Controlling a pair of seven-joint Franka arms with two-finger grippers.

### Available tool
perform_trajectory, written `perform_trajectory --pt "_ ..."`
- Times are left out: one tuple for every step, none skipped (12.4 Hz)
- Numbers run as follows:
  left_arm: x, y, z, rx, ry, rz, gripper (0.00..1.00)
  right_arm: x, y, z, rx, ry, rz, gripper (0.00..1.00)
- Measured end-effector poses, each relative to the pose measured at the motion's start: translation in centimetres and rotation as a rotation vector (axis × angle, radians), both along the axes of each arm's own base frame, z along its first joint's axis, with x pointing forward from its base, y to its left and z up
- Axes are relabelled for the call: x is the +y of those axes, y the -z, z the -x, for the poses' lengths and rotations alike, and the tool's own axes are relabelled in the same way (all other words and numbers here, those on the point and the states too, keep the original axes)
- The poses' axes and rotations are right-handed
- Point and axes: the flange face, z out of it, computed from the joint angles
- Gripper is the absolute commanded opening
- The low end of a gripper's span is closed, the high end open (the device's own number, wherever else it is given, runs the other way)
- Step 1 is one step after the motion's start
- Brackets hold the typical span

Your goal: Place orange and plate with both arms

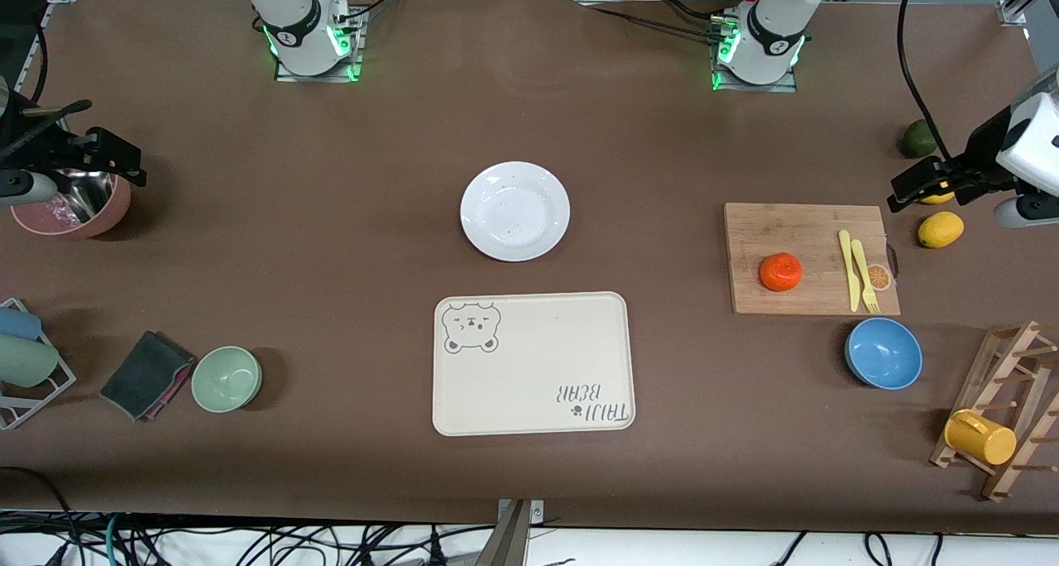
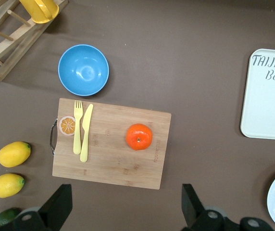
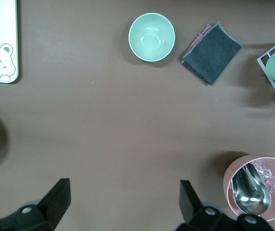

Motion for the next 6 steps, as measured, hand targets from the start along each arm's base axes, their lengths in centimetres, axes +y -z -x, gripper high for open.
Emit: perform_trajectory --pt "0.0 0.0 -0.03 -0.002 0.0 0.0 1.0 -0.04 0.0 0.0 0.0 0.003 0.0 1.0" --pt "0.0 0.01 -0.06 -0.003 0.0 0.0 1.0 -0.09 0.01 0.0 0.0 0.007 0.0 1.0" --pt "0.01 0.02 -0.08 -0.004 0.0 0.0 1.0 -0.11 -0.01 -0.01 -0.001 0.007 0.0 1.0" --pt "0.01 0.03 -0.1 -0.005 0.0 0.0 1.0 -0.11 -0.02 -0.02 -0.002 0.007 0.0 1.0" --pt "0.01 0.03 -0.11 -0.005 0.0 0.0 1.0 -0.16 -0.03 -0.02 -0.002 0.008 0.0 1.0" --pt "0.01 0.03 -0.12 -0.006 0.0 0.0 1.0 -0.29 0.0 -0.03 -0.001 0.011 0.0 1.0"
